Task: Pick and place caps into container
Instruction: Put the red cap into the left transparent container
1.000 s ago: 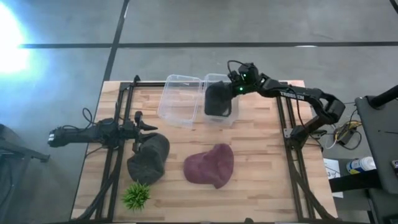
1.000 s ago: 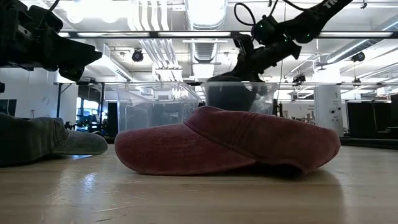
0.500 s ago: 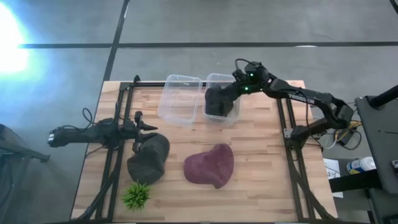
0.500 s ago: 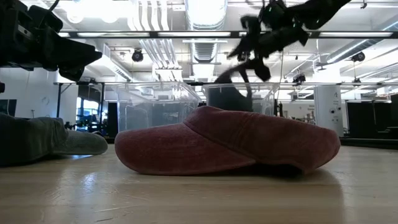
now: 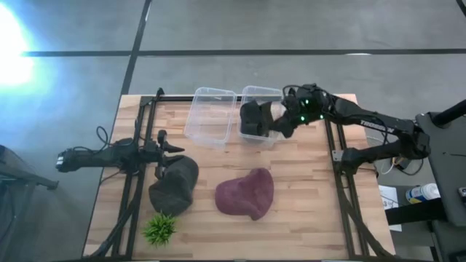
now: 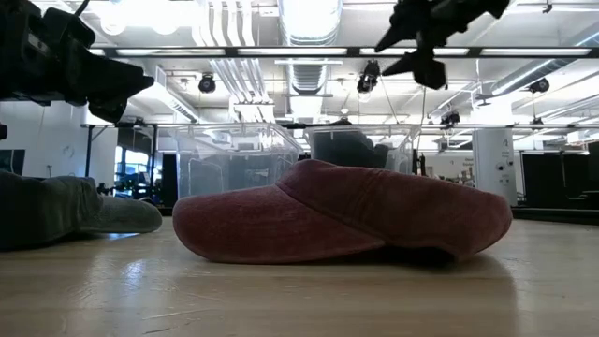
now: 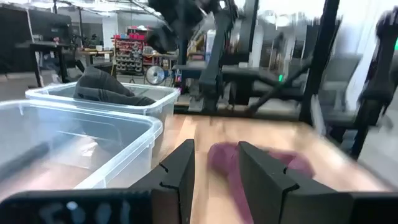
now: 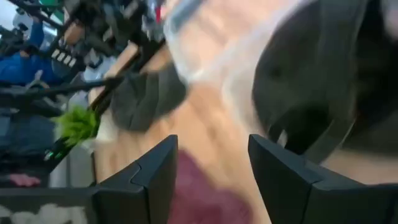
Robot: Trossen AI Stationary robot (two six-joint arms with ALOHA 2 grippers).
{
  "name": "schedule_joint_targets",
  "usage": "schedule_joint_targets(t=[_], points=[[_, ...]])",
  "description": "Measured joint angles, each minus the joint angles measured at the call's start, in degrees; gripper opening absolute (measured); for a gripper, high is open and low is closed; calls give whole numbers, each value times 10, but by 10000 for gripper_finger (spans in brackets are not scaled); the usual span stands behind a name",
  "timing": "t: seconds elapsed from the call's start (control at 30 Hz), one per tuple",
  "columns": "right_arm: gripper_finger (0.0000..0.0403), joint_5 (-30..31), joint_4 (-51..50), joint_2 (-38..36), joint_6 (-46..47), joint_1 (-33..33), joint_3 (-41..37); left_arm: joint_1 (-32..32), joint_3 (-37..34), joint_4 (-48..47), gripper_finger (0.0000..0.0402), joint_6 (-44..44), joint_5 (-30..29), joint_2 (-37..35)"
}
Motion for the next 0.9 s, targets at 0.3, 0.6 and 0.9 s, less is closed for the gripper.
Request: schedule_joint_targets(t=[0.3,0.6,0.9], points=[[192,23,-23,26,160,112,-78,0,0,101,116,-410,-7,0],[192,44,94,118,303,228,-129,0,0,99,116,-526,-81,2],[192,60,188,208,389,289,-129,-20,3,13,115,-682,25,90]])
